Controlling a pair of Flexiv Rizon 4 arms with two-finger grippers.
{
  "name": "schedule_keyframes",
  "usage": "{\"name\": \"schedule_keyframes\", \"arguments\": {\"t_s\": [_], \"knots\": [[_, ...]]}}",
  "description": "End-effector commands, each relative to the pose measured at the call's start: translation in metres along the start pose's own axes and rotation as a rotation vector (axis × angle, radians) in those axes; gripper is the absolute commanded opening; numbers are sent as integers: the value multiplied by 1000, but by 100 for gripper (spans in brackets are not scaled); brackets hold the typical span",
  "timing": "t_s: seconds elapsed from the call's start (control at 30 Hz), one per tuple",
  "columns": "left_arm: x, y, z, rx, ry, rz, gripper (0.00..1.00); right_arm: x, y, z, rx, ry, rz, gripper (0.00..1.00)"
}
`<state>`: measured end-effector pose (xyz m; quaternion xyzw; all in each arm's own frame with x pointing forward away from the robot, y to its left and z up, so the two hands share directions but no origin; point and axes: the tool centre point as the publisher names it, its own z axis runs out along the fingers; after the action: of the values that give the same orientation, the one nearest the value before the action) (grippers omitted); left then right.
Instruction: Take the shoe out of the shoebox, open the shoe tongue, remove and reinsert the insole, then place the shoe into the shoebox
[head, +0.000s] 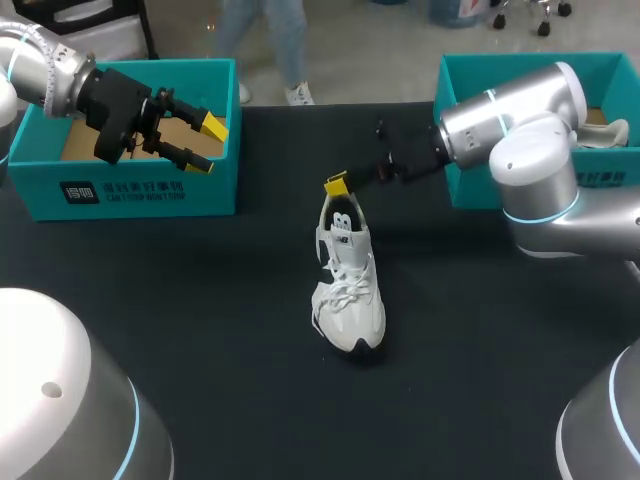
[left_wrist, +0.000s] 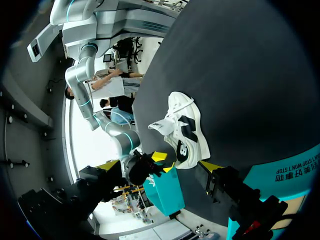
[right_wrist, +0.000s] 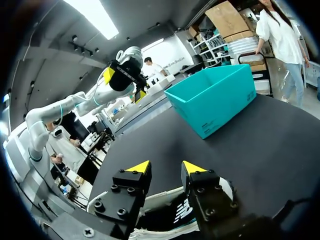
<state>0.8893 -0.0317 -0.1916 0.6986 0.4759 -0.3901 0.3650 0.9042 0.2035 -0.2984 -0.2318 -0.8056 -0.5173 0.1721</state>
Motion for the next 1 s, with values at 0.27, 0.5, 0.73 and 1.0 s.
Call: {"name": "schedule_keyframes", "arguments": {"t_s": [0.27,0.5,0.73,1.0], "knots": [[0,1,0,3,2,1,100,20,8,-18,39,-250,127,0],[0,1,0,3,2,1,100,20,12,-20,99,-308,128,0],[0,1,0,3,2,1,100,20,12,-20,99,-308,128,0],[0,1,0,3,2,1,100,14,12,-19,101,-402,192,0]]}}
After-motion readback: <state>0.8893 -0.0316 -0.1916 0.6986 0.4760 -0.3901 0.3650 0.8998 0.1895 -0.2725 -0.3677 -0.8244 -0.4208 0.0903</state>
